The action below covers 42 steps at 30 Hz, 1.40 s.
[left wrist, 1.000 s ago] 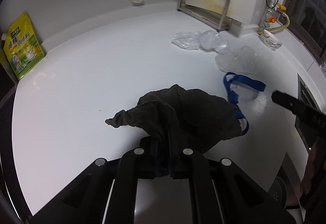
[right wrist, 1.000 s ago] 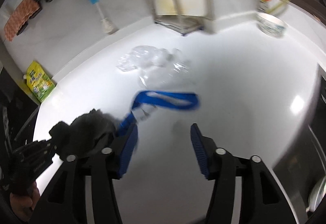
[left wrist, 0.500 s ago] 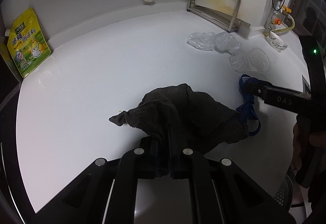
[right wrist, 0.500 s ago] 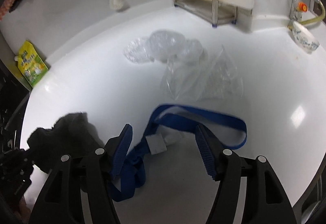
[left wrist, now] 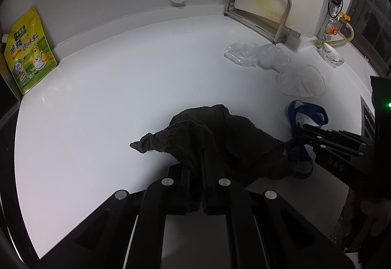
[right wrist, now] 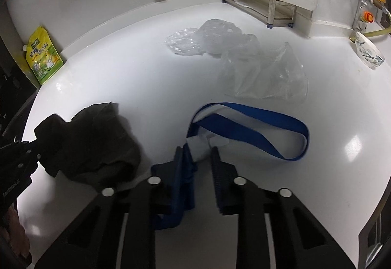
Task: Collect trash
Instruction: 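Lift the cloth and blue strap and carry them over the bin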
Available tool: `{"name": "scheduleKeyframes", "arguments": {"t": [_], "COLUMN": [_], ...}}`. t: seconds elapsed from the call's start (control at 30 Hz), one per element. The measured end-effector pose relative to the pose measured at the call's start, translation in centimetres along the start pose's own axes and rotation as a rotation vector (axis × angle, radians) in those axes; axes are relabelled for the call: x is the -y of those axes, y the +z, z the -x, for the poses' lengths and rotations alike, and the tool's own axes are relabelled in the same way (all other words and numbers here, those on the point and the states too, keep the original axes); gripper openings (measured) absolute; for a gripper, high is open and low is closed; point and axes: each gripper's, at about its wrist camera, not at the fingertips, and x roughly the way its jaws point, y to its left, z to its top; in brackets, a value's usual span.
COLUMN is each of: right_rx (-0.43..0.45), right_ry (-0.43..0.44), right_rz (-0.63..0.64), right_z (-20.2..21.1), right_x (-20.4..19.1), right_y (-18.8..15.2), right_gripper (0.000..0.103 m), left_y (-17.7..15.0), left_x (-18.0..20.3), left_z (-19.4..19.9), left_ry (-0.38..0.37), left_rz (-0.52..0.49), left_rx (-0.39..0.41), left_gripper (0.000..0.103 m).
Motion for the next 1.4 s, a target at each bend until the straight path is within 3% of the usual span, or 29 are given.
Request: {"name": "scheduleKeyframes", "arguments": {"t": [0.37, 0.7, 1.07, 1.4], "right_rx": [0.085, 0.122, 0.138, 0.115], "right_ry": [0.051, 0.036, 0.046, 0.059], "right_rz": [-0.137, -0.144, -0.138, -0.119], "right_z": [4.6, 8.9, 14.3, 18.8], "right_x": [1.4, 1.6, 3.2, 4.7], "right_y": [-0.8, -3.7, -8.6, -14.9], "right_gripper": [0.018, 0.018, 0.018, 0.018], "left_y": [1.5, 0.5, -3.5, -9.1], "left_x": [1.4, 4.3, 9.0, 14.7], "left_z": [4.3, 7.4, 11.3, 14.4], "left_ry": [-0.051, -0.065, -0.084, -0.117], "left_rz": [-0.019, -0.058, -0.075, -0.102], "left_rx": [0.084, 0.121, 0.135, 0.112], "left_gripper": [0.006, 0.006, 0.006, 0.006]}}
